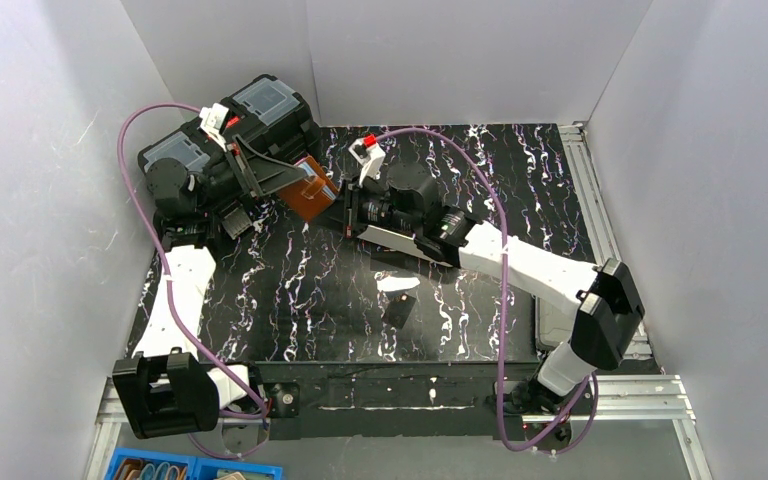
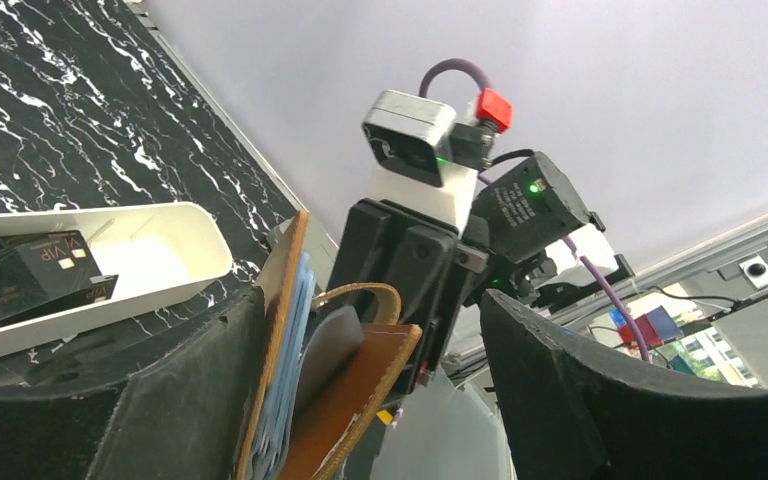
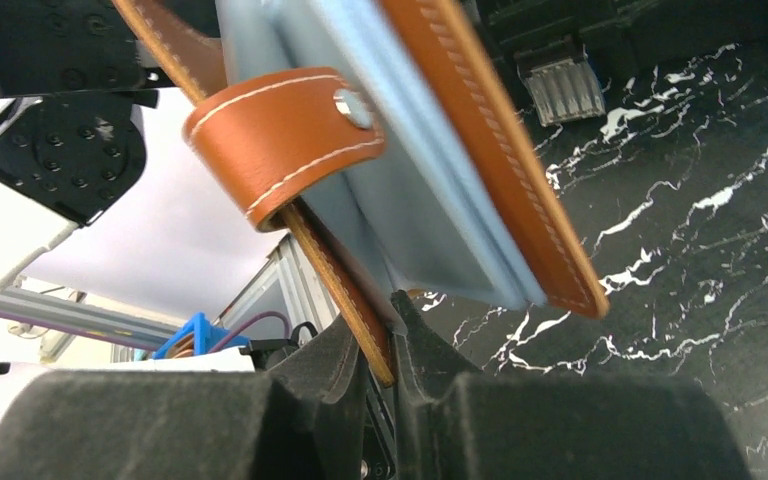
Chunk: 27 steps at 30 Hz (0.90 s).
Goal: Put the credit cards into the card holder
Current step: Close the card holder at the center of the board.
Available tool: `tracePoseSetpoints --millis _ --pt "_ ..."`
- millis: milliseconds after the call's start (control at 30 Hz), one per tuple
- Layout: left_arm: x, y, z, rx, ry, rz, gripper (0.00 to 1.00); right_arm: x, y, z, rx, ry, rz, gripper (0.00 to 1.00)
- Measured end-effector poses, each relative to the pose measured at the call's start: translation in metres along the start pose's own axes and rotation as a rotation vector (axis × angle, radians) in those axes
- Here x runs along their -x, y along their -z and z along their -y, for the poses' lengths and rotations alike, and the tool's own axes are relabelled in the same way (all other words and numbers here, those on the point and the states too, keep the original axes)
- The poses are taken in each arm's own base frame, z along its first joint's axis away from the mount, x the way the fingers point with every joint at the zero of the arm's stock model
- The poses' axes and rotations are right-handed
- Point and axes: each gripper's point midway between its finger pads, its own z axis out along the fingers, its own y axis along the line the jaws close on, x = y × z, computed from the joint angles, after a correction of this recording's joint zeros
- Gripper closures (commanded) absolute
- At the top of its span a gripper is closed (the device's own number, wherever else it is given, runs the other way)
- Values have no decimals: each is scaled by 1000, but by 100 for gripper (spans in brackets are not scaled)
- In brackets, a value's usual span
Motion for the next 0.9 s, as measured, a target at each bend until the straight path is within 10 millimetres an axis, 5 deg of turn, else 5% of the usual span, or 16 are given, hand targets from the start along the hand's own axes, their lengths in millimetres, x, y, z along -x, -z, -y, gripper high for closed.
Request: tracePoseSetpoints --millis 400,900 --pt "-6 2 20 -47 -36 -34 28 9 17 24 -30 -124 68 84" --pt "-20 -1 31 -101 -118 -95 38 35 26 26 55 -254 166 84"
